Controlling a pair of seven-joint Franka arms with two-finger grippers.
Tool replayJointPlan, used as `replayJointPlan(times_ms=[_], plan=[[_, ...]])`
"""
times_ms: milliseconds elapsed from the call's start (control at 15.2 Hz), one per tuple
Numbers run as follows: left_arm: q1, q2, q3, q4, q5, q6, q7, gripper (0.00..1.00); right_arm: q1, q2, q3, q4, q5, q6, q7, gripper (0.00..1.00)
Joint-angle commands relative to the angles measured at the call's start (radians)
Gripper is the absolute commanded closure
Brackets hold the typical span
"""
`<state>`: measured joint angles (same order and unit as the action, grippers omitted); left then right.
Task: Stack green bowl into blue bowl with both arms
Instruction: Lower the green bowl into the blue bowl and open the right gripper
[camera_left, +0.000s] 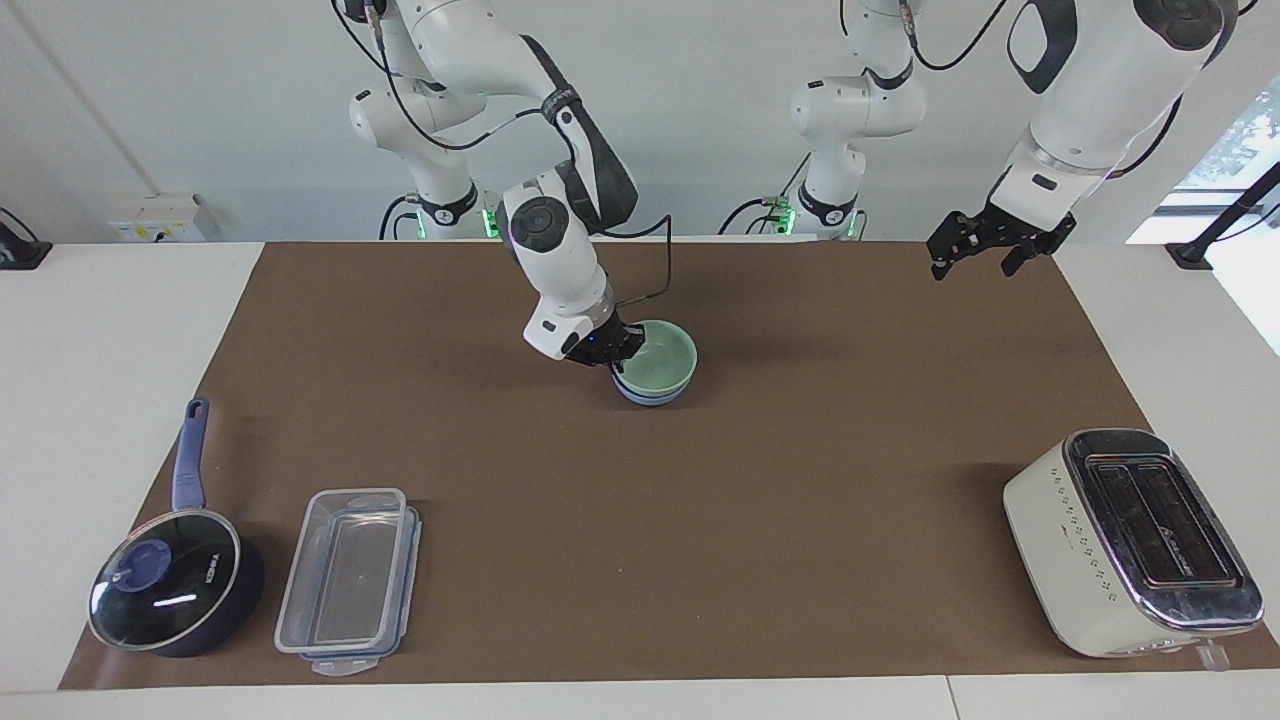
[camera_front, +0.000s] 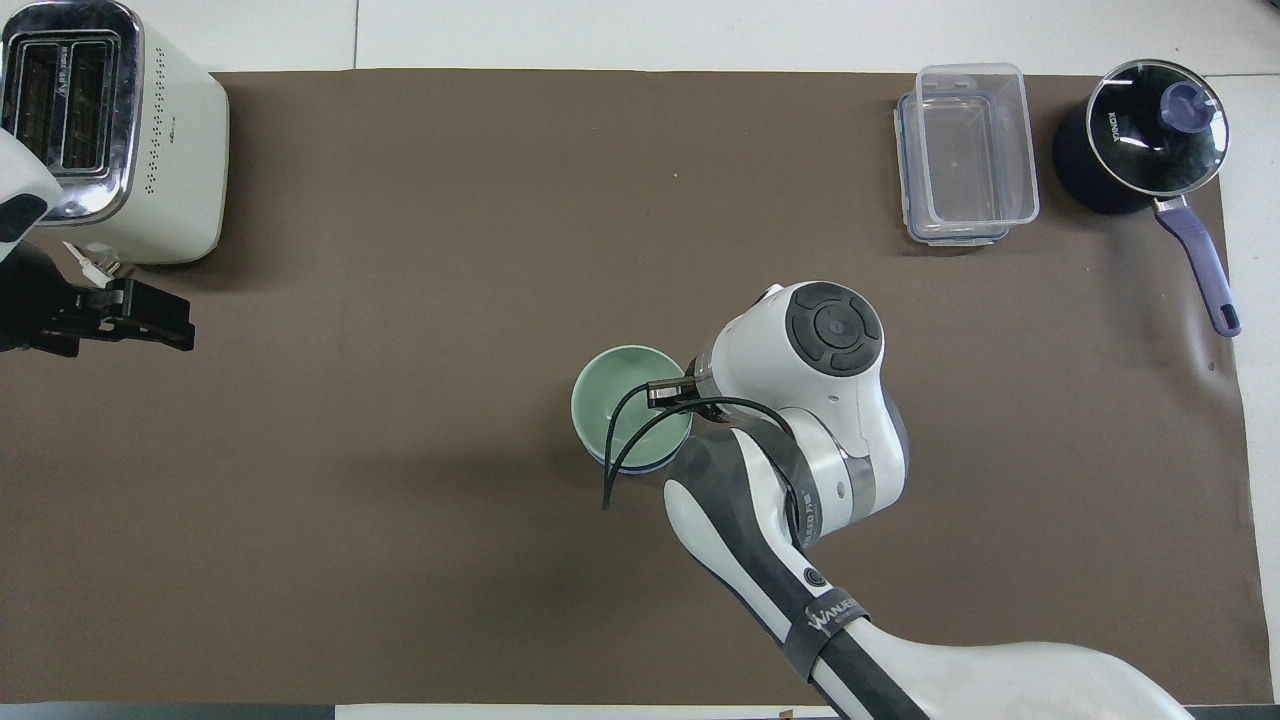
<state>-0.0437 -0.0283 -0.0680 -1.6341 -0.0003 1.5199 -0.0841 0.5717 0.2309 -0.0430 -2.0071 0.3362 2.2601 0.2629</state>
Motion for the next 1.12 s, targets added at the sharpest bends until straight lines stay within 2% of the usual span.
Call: replayJointPlan(times_ms=[0, 592, 658, 724, 789, 855, 1053], plan=[[0.011, -0.019, -0.003, -0.02, -0.023, 0.016, 0.01, 0.0, 0.004, -0.007, 0.0, -0.016, 0.012, 0.023, -0.027, 1.0], [0.013, -0.027, -0.001, -0.038, -0.023, 0.017, 0.012, 0.0, 0.004, -0.007, -0.002, -0.015, 0.007, 0.021, -0.028, 1.0], [0.011, -0.025, -0.001, -0.038, -0.023, 0.019, 0.012, 0.0, 0.004, -0.005, 0.0, -0.013, 0.007, 0.021, -0.028, 0.79], [0.011, -0.025, -0.001, -0.038, -0.023, 0.025, 0.012, 0.0, 0.004, -0.005, 0.0, -0.012, 0.007, 0.021, -0.027, 0.54], [0.008, -0.027, -0.001, -0.036, -0.023, 0.023, 0.012, 0.0, 0.004, -0.005, 0.0, -0.009, 0.007, 0.019, -0.027, 0.43], [0.004, -0.027, -0.001, -0.035, -0.023, 0.023, 0.009, 0.0, 0.004, -0.004, -0.002, -0.002, 0.007, 0.016, -0.027, 0.4], [0.01, -0.028, -0.001, -0.036, -0.023, 0.026, 0.012, 0.0, -0.009, -0.008, -0.003, 0.025, 0.007, -0.011, -0.027, 0.4]])
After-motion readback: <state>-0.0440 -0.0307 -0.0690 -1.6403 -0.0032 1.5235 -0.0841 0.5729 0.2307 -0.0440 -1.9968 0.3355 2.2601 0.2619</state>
